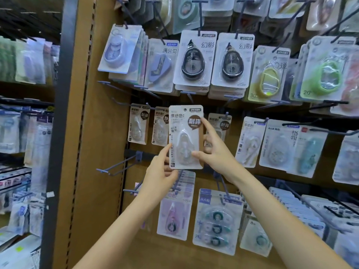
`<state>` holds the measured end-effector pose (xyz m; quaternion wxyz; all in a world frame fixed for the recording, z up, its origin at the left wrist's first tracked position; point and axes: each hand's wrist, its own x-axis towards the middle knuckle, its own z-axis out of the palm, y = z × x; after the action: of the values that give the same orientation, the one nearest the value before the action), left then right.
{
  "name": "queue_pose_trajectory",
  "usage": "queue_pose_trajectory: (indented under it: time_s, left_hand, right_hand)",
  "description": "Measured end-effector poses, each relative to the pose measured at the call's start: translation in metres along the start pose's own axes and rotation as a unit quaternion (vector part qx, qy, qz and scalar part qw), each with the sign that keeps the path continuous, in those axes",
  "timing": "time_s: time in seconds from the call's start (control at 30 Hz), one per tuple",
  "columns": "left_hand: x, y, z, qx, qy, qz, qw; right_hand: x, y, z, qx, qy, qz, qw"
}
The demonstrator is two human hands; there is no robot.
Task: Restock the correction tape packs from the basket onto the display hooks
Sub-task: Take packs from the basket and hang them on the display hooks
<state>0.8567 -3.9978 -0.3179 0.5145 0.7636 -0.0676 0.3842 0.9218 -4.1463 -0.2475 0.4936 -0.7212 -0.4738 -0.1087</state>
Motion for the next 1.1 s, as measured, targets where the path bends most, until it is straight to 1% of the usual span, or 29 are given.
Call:
queue_pose_trajectory:
  time_s: [0.07, 0.17, 0.33, 0.47, 0.6, 0.73, 0.83, 0.9, 1.03, 1.1]
  left_hand:
    - [0.004, 0.002, -0.003, 0.004, 0.016, -0.004, 1.000]
    - [0.005, 0.001, -0.011, 0.023, 0.050, 0.002, 0.998]
    - [0.003, 0.000, -0.018, 0.023, 0.082, 0.010, 0.996]
    - [-0.002, 0.007, -0.023, 0.032, 0.159, 0.017, 0.987]
    - [-0.016, 0.006, -0.033, 0.013, 0.223, -0.009, 0.975]
    - [-0.032, -0.004, -0.046, 0.029, 0.256, -0.011, 0.966]
    - [-0.037, -0.012, -0.056, 0.060, 0.267, 0.002, 0.962]
    - [-0.034, -0.016, -0.063, 0.083, 0.256, 0.011, 0.963]
    - [-0.017, -0.017, -0.077, 0.103, 0.215, 0.000, 0.971]
    - [-0.009, -0.018, -0.083, 0.110, 0.200, 0.004, 0.974]
  right_hand:
    - [0.006, -0.004, 0.007, -0.014, 0.004, -0.006, 1.000]
    - [0.008, -0.005, 0.017, 0.005, 0.009, 0.003, 1.000]
    - [0.006, -0.005, 0.028, 0.028, 0.015, 0.009, 0.999]
    - [0.007, -0.008, 0.048, 0.072, 0.024, 0.015, 0.997]
    - [0.007, -0.008, 0.072, 0.101, -0.015, 0.043, 0.994]
    - [0.006, -0.006, 0.096, 0.091, -0.030, 0.049, 0.994]
    - [0.009, -0.013, 0.106, 0.109, -0.044, 0.029, 0.993]
    - [0.016, -0.019, 0.111, 0.101, -0.037, 0.007, 0.994]
    - [0.038, -0.030, 0.121, 0.086, 0.003, -0.027, 0.996]
    - [0.046, -0.026, 0.123, 0.093, 0.045, -0.018, 0.994]
